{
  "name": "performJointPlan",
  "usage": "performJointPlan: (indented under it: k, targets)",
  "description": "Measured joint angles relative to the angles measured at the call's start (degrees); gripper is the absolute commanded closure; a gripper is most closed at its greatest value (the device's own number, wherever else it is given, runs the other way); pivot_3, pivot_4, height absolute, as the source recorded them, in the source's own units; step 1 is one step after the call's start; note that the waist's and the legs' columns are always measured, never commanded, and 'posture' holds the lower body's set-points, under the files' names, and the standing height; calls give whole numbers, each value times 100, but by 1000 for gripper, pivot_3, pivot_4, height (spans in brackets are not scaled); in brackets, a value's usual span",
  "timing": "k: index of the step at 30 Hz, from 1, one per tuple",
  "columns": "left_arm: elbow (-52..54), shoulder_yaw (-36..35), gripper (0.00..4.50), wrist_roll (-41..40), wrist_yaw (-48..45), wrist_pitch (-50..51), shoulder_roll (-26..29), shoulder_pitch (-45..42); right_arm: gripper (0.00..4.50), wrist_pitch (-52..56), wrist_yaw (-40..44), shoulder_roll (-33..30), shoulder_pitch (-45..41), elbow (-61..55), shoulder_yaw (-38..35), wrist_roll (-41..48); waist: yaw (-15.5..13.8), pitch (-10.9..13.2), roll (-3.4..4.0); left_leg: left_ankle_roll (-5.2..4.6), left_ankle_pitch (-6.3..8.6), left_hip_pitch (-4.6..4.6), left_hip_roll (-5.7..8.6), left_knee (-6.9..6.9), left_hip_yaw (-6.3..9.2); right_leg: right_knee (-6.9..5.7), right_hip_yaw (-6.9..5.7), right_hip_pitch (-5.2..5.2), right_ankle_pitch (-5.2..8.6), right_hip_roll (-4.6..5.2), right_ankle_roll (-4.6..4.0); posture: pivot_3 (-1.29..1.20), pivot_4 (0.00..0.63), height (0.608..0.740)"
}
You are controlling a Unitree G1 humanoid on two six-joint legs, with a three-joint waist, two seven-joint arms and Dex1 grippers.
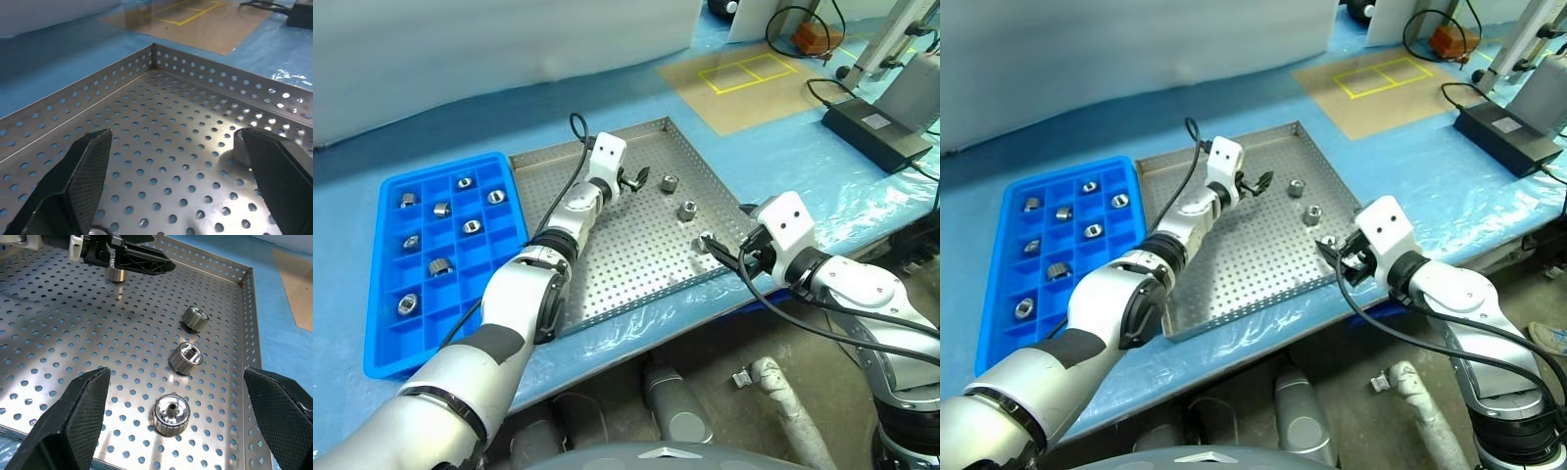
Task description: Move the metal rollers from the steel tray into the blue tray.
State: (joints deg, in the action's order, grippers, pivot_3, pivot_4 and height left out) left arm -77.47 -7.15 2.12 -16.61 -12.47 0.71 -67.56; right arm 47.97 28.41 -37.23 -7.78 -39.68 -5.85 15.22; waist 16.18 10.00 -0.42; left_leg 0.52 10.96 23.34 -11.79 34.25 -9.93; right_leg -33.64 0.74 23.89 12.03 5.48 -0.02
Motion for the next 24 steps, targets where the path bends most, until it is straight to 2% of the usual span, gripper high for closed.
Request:
performJointPlan:
  k: [10, 24]
  targets:
    - [-83, -10, 38, 199, 831, 169, 167, 34, 0, -47, -49, 11, 1, 60, 8, -4, 23, 0, 0, -1, 1, -1, -2, 2, 0, -1, -7, 0, -1, 0, 3, -750, 150, 740]
    - [-122, 2, 38, 424, 1176, 492, 131, 320, 0, -47, -72, 11, 68, 58, 8, -3, 32, 0, 0, -1, 1, -1, -3, 2, 1, -1, -12, 0, -2, 2, 3, -758, 150, 740]
